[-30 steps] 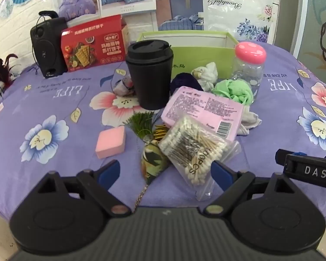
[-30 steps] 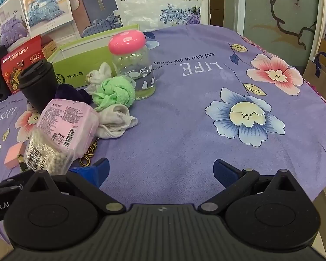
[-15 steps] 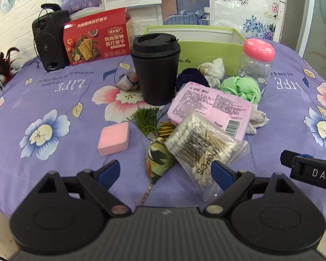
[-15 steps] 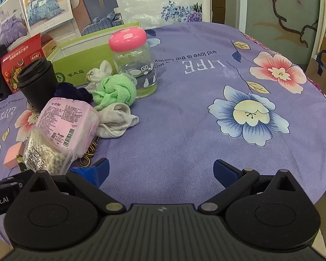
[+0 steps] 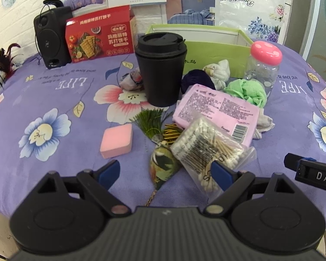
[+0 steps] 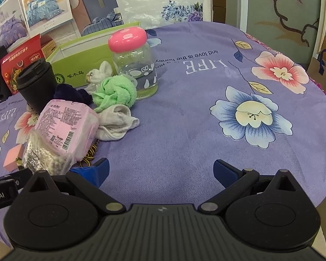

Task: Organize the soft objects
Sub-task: 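Move the left tool toward the cotton swab bag while the right tool approaches the white socks, then grasp the clear cotton swab bag with the left tool while the right tool reaches the sock bundle, then close the right tool on the white sock bundle while the left tool holds the swab bag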

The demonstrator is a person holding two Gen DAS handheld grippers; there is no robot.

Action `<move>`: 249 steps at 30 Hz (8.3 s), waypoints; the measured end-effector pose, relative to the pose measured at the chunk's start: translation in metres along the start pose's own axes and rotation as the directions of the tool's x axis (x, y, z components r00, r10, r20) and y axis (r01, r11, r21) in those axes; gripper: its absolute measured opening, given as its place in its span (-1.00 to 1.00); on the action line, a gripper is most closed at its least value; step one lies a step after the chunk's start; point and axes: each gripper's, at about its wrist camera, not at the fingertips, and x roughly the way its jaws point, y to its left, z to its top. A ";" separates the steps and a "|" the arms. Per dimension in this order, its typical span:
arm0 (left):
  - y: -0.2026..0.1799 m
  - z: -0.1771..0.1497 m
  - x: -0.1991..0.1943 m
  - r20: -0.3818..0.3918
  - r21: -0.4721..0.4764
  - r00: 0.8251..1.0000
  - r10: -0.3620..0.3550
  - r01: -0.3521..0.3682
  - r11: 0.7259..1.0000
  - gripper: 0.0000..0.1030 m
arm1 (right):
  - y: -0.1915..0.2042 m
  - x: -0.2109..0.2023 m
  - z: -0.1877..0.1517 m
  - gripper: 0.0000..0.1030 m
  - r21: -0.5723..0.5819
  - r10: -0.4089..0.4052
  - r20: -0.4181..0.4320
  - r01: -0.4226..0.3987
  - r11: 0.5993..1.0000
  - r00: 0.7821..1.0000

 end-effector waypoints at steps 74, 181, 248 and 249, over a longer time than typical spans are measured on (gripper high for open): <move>0.040 -0.015 -0.029 -0.004 0.181 1.000 -0.006 0.007 0.983 0.75 | 0.034 0.042 0.016 0.73 -0.107 0.134 -0.040 -0.138 0.985 0.990; 0.149 -0.023 0.041 -0.144 0.003 0.989 0.032 -0.032 0.999 0.75 | -0.059 0.017 0.005 0.75 0.083 0.155 0.003 -0.154 0.985 0.988; 0.187 -0.033 0.034 -0.168 0.169 0.982 -0.084 0.113 0.979 0.99 | -0.008 0.070 0.021 -0.04 -0.137 -0.006 0.100 0.020 0.990 0.995; 0.191 -0.033 0.036 -0.170 0.136 0.981 -0.097 0.121 0.983 0.99 | -0.007 0.070 0.020 -0.01 -0.140 -0.008 0.102 0.022 0.990 0.995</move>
